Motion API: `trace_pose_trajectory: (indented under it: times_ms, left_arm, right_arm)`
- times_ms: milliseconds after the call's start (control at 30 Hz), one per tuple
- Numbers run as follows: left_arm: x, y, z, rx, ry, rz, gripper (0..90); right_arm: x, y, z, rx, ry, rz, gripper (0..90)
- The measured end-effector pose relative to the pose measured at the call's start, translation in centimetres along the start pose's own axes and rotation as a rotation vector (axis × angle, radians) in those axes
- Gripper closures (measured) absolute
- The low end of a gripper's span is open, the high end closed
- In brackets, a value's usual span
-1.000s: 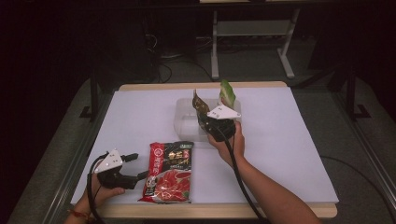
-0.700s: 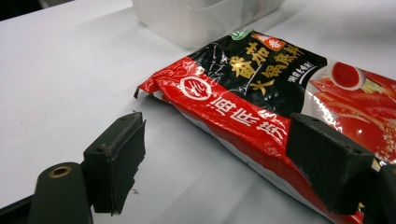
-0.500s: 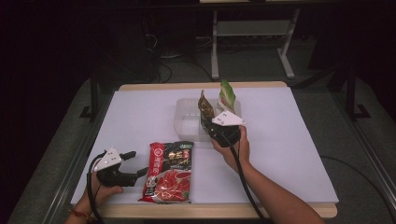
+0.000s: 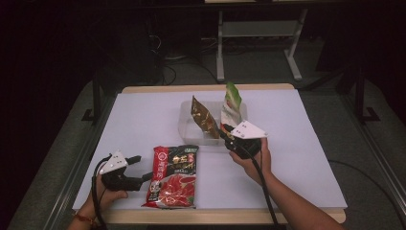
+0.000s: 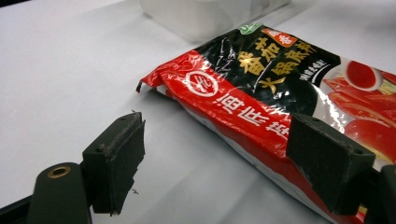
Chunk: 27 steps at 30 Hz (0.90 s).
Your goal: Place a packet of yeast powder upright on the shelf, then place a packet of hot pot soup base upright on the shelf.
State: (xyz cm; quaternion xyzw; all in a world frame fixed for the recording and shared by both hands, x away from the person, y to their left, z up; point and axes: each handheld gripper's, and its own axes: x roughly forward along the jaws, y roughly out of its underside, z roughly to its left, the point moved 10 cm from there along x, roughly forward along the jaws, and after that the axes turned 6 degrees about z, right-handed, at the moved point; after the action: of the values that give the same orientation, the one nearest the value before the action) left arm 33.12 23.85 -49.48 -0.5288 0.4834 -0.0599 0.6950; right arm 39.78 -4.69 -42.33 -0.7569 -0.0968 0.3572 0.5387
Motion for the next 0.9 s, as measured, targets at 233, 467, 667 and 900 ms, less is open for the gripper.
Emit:
trace_pose_trajectory:
  times_ms: [233,467,667,900]
  left_arm:
    - [0.0,0.2,0.3,-0.018,-0.007,0.015,19.0]
    - [0.2,0.4,0.3,-0.044,-0.007,0.031,18.1]
    - [0.4,0.4,0.6,-0.090,0.013,0.052,17.1]
    - [1.0,0.1,1.2,-0.157,0.043,0.085,15.6]
  right_arm:
    - [-2.1,2.8,-0.5,-0.042,-0.061,0.065,62.8]
    - [-3.0,5.4,-0.9,-0.011,-0.129,0.111,55.2]
    - [-2.6,6.7,-0.4,0.005,-0.179,0.150,52.0]
    - [-2.3,7.5,-0.2,-0.006,-0.183,0.170,49.7]
